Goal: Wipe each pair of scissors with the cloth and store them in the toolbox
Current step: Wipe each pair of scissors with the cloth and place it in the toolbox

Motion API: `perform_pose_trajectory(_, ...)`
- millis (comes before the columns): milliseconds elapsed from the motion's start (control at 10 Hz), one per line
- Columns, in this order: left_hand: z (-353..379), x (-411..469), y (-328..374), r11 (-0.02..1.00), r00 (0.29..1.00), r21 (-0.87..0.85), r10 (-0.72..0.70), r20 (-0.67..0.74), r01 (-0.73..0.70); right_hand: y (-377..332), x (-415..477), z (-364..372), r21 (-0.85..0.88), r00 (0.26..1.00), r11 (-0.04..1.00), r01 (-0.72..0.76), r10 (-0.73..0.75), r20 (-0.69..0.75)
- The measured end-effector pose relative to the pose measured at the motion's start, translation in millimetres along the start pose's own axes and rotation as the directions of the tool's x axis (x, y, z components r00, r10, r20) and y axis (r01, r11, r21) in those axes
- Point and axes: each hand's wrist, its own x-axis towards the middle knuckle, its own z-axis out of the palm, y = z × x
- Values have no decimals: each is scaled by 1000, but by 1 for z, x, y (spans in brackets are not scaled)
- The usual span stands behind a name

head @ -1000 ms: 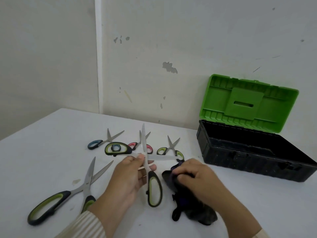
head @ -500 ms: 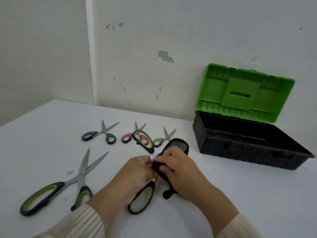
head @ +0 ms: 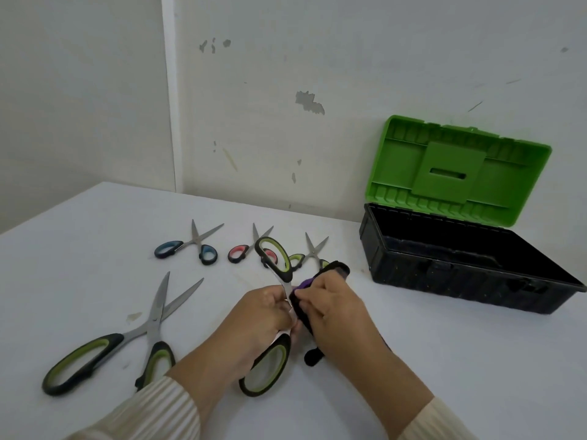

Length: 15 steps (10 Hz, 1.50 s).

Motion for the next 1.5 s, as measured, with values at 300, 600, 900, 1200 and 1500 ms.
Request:
perform_pose_trajectory(300, -10, 5, -3, 991, 994, -107, -72, 77, 80, 53, 5, -49, 177, 818, 898, -404, 441, -369)
perform_pose_trajectory(600, -2, 4, -2, 999, 995, -15, 34, 93, -33, -19, 4, -8, 99, 993, 995, -30, 18, 118)
perform_pose_trajectory(900, -1, -2, 2, 996, 993, -15, 85, 85, -84, -9, 8, -13, 68, 993, 992, -107, 110, -49)
perform_pose_trajectory(1200, -14, -3, 4, 410, 683, 752, 727, 73, -516, 29, 8, -56, 761, 866, 554, -336, 499, 19)
perform_pose_trajectory(1500, -15, 12, -16, 350, 638, 829, 770, 12, -437, 5, 8, -51, 536, 783, 571, -622, 475, 403)
